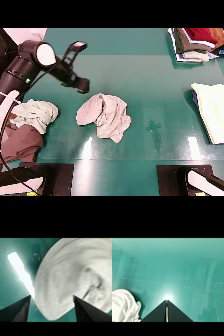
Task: Fold the shirts.
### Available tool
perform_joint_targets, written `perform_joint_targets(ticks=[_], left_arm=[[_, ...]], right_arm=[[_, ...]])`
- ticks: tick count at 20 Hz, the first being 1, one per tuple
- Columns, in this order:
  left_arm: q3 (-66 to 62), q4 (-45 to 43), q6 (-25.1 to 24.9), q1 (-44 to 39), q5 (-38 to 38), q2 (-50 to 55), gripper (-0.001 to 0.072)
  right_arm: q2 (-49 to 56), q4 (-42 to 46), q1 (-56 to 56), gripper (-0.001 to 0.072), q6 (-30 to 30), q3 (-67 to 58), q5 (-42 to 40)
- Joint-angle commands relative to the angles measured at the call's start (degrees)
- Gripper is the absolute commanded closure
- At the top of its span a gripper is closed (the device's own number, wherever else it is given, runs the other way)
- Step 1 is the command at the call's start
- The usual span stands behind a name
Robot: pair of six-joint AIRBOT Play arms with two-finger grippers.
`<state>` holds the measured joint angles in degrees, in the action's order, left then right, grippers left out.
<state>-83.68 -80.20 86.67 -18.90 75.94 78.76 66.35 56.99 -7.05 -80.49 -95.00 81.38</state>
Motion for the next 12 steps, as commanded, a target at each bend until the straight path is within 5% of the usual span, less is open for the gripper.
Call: perform_joint_targets(ticks=[1, 9, 10, 11, 12], left_arm=[[10.67, 5.46, -1.31, 7.72, -0.85, -0.63, 0.0086], [31.41, 22.34, -9.11, 9.40, -14.67, -0.48, 0.0088], [31.61, 22.21, -9.11, 9.40, -14.80, -0.48, 0.0217], [31.56, 22.18, -9.11, 9.42, -15.06, -0.59, 0.0523], [31.47, 22.18, -9.05, 9.42, -15.52, -0.72, 0.0677]], right_arm=[[0.11, 0.00, 0.04, 0.0699, -0.02, -0.07, 0.74], [0.09, -0.26, 0.07, 0.0699, -0.02, 0.63, 0.96], [0.11, -0.55, 0.09, 0.0698, -0.04, 1.90, 1.27], [0.09, -0.50, 0.50, 0.0699, -0.04, 3.72, 1.66], [0.09, -0.50, 1.42, 0.0699, -0.04, 6.43, 2.05]])
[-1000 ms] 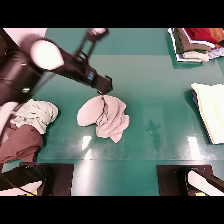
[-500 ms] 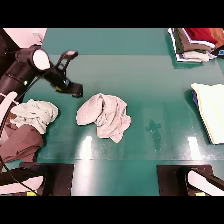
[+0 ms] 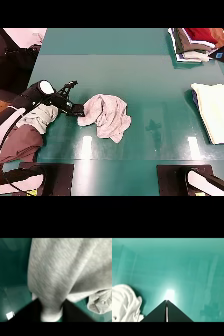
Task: Fold the shirts.
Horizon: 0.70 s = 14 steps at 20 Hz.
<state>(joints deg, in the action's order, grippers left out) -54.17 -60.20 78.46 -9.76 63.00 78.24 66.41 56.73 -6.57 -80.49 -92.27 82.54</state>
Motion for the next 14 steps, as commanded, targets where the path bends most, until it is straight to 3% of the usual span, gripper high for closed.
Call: perform_joint_targets(ticks=[1, 4, 5, 6, 7, 10, 14], left_arm=[[1.51, 2.19, -0.83, 0.28, -2.43, -0.22, 0.0683], [-1.42, 2.10, -0.90, 0.28, -1.25, -0.92, 0.0684], [-2.54, 2.10, -0.90, 0.28, -0.96, -1.33, 0.0684], [-3.52, 2.10, -0.90, 0.28, -0.79, -1.75, 0.0684], [-4.42, 2.10, -0.90, 0.28, -0.76, -2.14, 0.0684], [-5.97, 2.10, -0.90, 0.26, -0.37, -2.29, 0.0683], [-5.95, 1.81, -0.92, 0.26, -0.07, -2.29, 0.0683]], right_arm=[[0.02, -0.24, 2.29, 0.0699, -0.04, 6.67, 0.98], [0.04, -0.24, 9.38, 0.0690, -0.02, 19.06, -2.60], [0.11, -0.24, 12.31, 0.0535, -0.02, 24.06, -4.94], [0.57, -0.26, 15.17, 0.0328, -0.02, 28.59, -7.08], [1.88, -0.26, 18.40, 0.0268, -0.02, 32.85, -9.22], [7.98, -1.75, 28.26, 0.0268, 1.36, 40.50, -16.83], [17.00, -8.81, 35.93, 0.0268, 3.32, 40.22, -23.61]])
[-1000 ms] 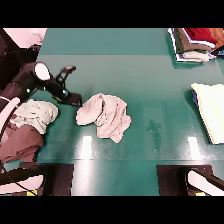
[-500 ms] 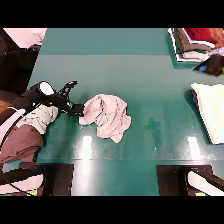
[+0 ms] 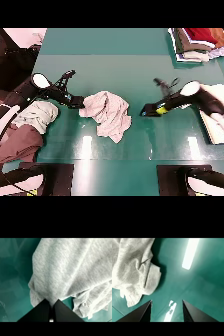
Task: Fold the shirts.
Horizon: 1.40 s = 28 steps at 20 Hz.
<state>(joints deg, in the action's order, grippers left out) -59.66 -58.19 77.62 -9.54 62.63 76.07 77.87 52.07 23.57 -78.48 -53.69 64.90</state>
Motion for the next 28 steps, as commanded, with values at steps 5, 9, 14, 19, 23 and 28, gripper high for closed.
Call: perform_joint_targets(ticks=[5, 9, 14, 19, 23, 28], left_arm=[[-0.46, -0.33, -0.09, 0.04, 0.39, -0.13, 0.0683], [-0.46, -0.31, -0.09, 0.04, 0.48, -0.13, 0.0683], [-3.56, -3.91, 0.13, 0.07, 1.60, -3.10, 0.0684], [-20.90, -15.02, -0.02, 0.07, 6.80, -14.21, 0.0684], [-34.12, -14.80, -0.31, 0.04, 7.10, -21.07, 0.0684], [-46.16, -14.25, -0.28, 0.04, 12.02, -23.82, 0.0683]], right_arm=[[10.56, -4.74, 8.11, 0.0271, 1.46, -4.37, -5.40], [10.56, -3.89, 8.09, 0.0622, 1.62, -7.13, -5.38], [7.48, -0.31, 6.95, 0.0700, 1.51, -10.88, -3.85], [-5.77, 15.21, -0.09, 0.0701, -2.16, -23.82, 2.80], [-14.67, 17.05, -5.70, 0.0701, -2.23, -35.15, 3.72], [-20.09, 17.05, -9.97, 0.0701, -2.23, -45.62, 7.52]])
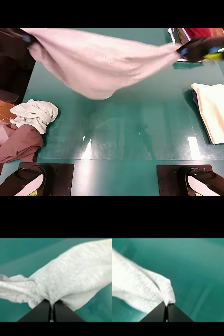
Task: Fold the shirts.
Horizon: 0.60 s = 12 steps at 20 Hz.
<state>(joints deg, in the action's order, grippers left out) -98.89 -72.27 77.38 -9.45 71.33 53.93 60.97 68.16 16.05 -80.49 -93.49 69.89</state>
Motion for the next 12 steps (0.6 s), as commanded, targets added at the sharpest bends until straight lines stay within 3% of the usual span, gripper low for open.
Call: perform_joint_targets(ticks=[1, 6, 9, 12], left_arm=[[-8.44, 0.79, -0.04, -0.02, 4.17, -1.70, 0.0683], [-4.72, 7.32, 0.20, -0.04, 9.11, -0.13, 0.0684], [8.90, 9.38, 0.20, -0.04, 10.71, 1.03, 0.0683], [28.76, 12.55, -1.57, -0.04, 6.54, 1.03, 0.0683]], right_arm=[[-3.58, 0.96, -3.17, 0.0701, -0.24, -7.41, 3.96], [-3.78, 0.87, -3.78, 0.0700, -0.81, -3.82, 9.97], [-3.78, 0.94, -3.78, 0.0701, -0.94, 6.88, 10.03], [-3.78, 0.92, -3.78, 0.0701, -0.94, 17.99, 7.02]])
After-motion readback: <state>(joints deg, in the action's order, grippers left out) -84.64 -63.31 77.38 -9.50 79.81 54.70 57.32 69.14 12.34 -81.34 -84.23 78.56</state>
